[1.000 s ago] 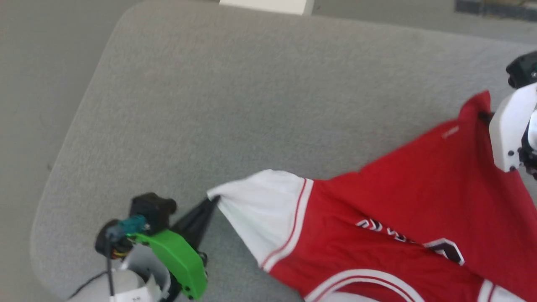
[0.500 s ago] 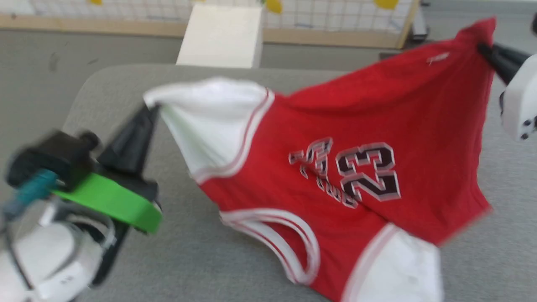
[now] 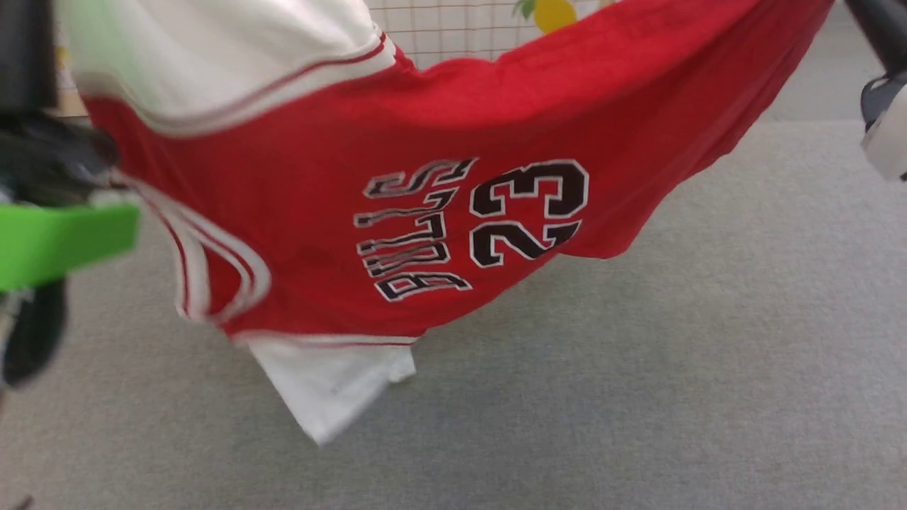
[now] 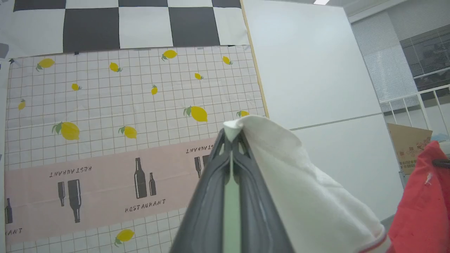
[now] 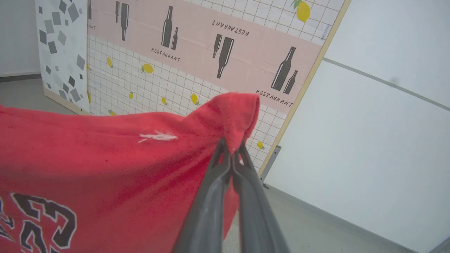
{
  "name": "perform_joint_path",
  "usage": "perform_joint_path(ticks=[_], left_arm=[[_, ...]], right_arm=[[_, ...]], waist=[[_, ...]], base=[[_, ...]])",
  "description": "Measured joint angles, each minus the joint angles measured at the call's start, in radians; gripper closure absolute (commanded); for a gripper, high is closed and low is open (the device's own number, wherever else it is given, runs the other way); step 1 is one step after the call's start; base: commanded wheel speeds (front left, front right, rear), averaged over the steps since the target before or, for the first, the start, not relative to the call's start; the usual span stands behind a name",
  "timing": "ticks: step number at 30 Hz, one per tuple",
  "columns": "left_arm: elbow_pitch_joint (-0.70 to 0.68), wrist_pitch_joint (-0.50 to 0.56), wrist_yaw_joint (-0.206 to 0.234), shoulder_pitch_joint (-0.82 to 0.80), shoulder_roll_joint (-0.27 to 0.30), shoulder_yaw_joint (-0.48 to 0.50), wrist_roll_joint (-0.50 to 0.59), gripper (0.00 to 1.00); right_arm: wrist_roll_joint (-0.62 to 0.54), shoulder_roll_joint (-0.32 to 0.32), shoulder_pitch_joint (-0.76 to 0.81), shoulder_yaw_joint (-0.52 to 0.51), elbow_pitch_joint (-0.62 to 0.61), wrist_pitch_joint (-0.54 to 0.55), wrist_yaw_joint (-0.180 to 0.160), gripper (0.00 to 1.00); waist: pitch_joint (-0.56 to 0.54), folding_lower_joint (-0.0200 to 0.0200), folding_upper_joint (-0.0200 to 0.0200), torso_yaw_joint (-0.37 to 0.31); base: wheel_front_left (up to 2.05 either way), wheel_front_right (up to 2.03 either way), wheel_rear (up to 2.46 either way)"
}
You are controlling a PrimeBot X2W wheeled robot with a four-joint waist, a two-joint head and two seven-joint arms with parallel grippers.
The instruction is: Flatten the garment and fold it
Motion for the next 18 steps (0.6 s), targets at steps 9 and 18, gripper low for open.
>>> perform_joint_path(ticks=[9, 18], left_arm=[[0.085, 0.049, -0.054, -0.203, 0.0, 0.044, 0.001, 1.0], [0.365, 0.094, -0.187, -0.475, -0.056, 0.027, 0.027, 1.0]], right_arm=[[-0.012, 0.031, -0.089, -0.049, -0.023, -0.034, 0.0, 1.0], [-0.053, 0.041, -0.291, -0.045, 0.105, -0.179, 0.0, 1.0]], waist=[[0.077, 0.0, 0.0, -0.028], [0.217, 0.0, 0.0, -0.048]], base=[[0.0, 0.0, 0.0], [0.0, 0.0, 0.0]])
